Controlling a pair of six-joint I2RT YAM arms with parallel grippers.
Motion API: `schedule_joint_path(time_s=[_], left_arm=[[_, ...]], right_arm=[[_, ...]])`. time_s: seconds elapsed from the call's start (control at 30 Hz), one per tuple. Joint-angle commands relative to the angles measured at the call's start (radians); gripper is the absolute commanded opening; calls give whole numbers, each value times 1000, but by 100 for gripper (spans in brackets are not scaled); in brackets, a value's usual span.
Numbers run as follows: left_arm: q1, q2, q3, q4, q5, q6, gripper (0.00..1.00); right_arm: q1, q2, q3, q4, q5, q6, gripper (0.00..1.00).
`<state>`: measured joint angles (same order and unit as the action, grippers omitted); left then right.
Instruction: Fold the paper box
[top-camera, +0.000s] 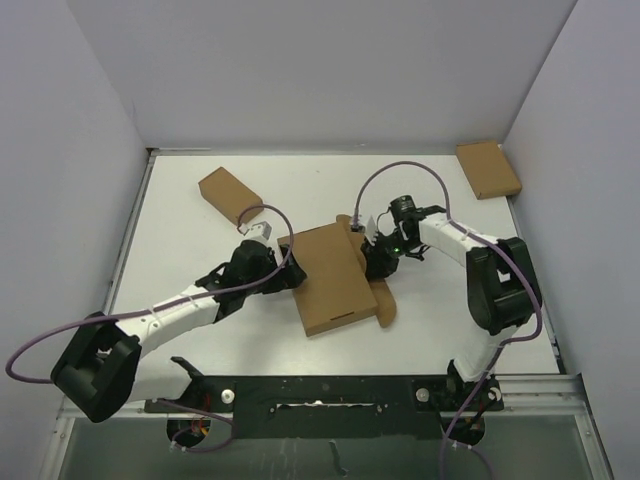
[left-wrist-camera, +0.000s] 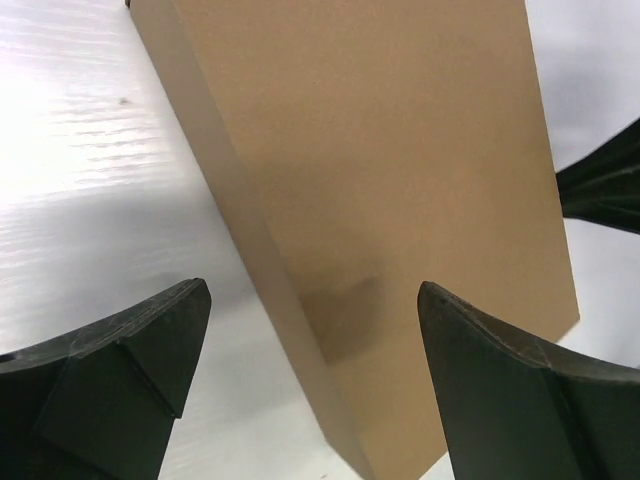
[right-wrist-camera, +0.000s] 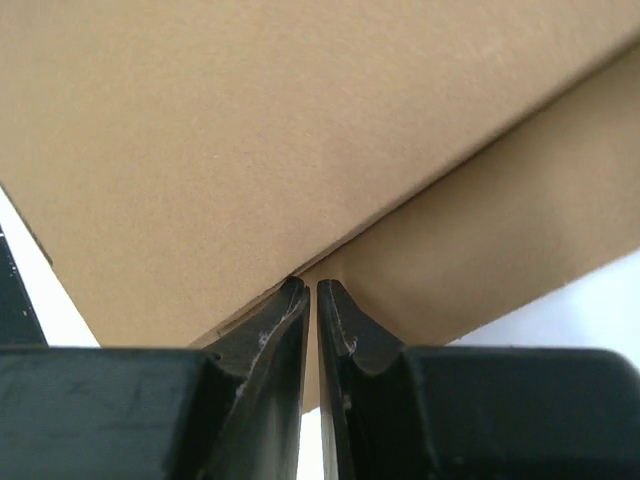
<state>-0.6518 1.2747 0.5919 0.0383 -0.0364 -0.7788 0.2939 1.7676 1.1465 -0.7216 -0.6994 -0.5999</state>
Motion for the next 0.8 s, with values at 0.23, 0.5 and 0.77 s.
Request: schedule_joint_path(time_s=[0.23,0.5,0.77], left_arm=[[5,-346,1,-258,-144,161,85],[12,-491,-52,-206,-49,214,98],[54,-514,-89,-150,76,167,98]], right_arm=[[221,-18,86,-7,-14,-10,21],[124,-174,23,-22,-99,-92,35],[45,-379,-112,20,-261,-221,49]])
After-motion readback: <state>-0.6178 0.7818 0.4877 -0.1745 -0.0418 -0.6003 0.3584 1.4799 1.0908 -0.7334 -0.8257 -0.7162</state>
